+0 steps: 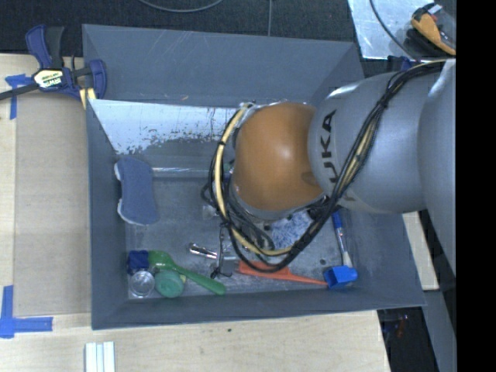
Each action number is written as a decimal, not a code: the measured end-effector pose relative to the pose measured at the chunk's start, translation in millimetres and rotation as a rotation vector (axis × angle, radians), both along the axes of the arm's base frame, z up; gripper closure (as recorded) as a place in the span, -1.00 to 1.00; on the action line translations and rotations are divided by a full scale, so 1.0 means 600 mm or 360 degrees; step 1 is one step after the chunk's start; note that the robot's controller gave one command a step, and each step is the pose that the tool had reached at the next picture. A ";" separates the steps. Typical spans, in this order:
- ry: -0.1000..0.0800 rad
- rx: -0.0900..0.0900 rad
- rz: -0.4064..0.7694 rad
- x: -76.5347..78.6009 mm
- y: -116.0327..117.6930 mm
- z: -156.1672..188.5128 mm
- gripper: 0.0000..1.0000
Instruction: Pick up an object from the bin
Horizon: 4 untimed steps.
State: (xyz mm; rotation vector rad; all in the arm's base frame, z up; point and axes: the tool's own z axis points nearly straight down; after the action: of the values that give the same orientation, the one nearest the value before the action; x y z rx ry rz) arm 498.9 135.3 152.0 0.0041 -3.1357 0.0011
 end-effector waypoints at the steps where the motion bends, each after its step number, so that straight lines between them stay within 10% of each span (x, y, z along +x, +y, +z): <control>1: -0.0013 0.0002 -0.0006 0.004 -0.001 0.007 -1.00; 2: -0.0013 0.0003 -0.0181 -0.017 0.034 -0.136 -1.00; 4: -0.0013 0.0001 -0.0198 -0.019 0.036 -0.121 -1.00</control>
Offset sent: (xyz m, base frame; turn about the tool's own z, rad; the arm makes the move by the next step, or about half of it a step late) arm -0.0103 0.0201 -0.0820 0.1154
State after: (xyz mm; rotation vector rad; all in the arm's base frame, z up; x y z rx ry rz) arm 487.3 156.9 79.5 -0.1915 -3.1378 0.0000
